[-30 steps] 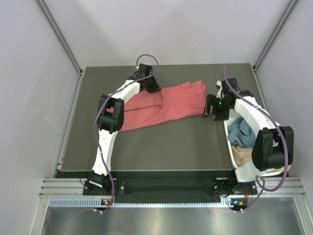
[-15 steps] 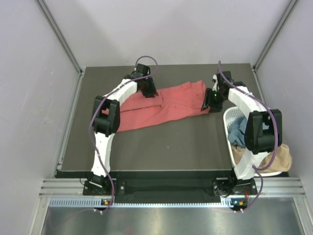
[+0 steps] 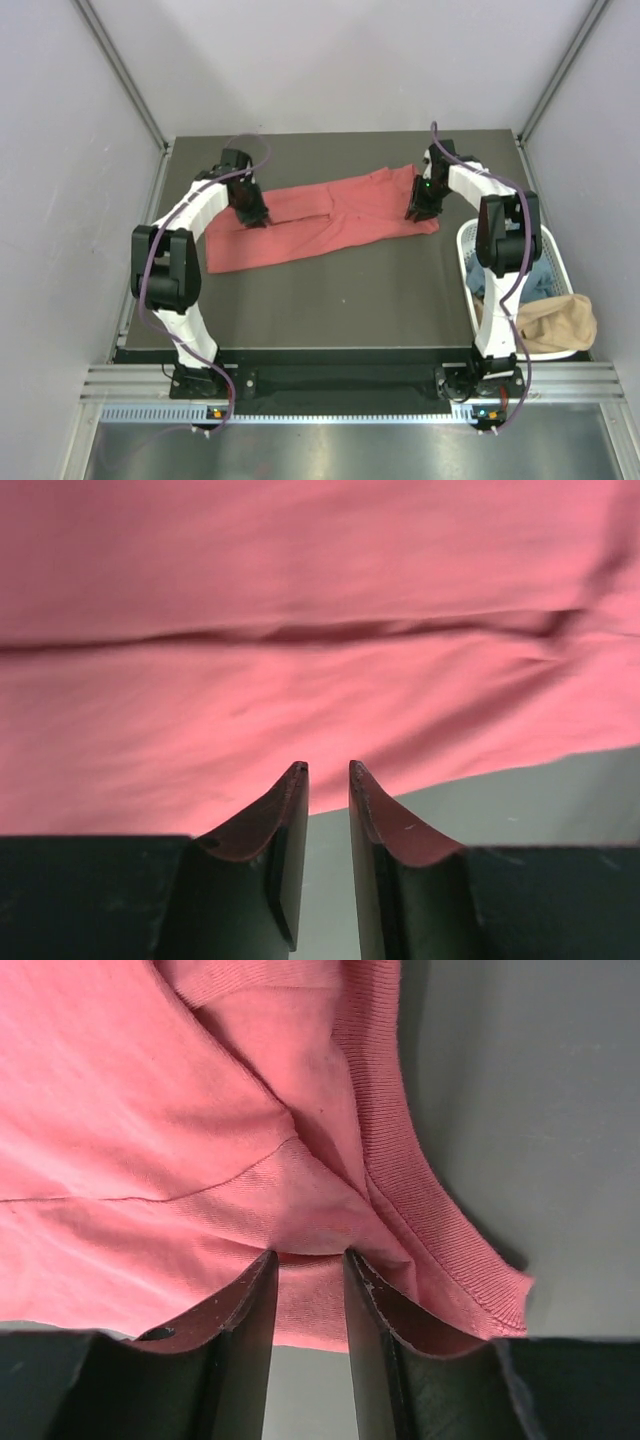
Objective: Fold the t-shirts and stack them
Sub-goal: Fold the tshirt
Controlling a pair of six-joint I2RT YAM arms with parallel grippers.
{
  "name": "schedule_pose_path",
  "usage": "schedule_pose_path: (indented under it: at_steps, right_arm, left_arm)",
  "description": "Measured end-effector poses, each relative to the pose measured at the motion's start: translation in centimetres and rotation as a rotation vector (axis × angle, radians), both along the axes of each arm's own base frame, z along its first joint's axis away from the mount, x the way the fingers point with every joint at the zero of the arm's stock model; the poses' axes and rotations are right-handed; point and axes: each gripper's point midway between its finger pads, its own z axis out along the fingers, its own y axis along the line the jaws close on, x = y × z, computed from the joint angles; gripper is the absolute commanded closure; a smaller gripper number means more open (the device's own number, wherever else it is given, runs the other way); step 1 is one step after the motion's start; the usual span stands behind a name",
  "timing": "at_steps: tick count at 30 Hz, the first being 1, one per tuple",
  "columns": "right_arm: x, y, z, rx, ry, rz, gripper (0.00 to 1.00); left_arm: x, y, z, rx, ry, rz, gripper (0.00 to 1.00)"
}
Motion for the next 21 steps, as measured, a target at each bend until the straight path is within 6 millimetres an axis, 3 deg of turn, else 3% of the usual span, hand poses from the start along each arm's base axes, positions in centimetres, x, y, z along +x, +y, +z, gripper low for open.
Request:
schedule_pose_path:
  at_steps: [4, 7, 10, 17, 21]
  right_arm:
    - [-0.1, -0.5, -0.2, -0.002, 0.001, -0.011, 0.66]
    - [-0.3, -0.9, -0.2, 0.008, -0.011, -0.022, 0.66]
    - [-1.0, -1.9, -0.3, -0.001, -0.018, -0.038, 0.65]
    - [-3.2, -4.1, -0.4, -0.069, -0.039, -0.064, 0.64]
    - [-3.4, -4.4, -0.4, -0.089, -0.036, -0.057, 0.63]
  left_arm:
    - [-3.8, 4.4, -4.2, 0.011, 0.182, 0.095, 0.74]
    - [-5.0, 6.5, -5.2, 0.001, 0.243, 0.151, 0.75]
    - [-5.0, 8.0, -5.3, -0.016, 0.253, 0.195, 0.75]
    - [-4.9, 8.9, -5.8, -0.040, 0.275, 0.244, 0.75]
    - [-4.9, 9.1, -6.7, -0.043, 0.304, 0.261, 0.75]
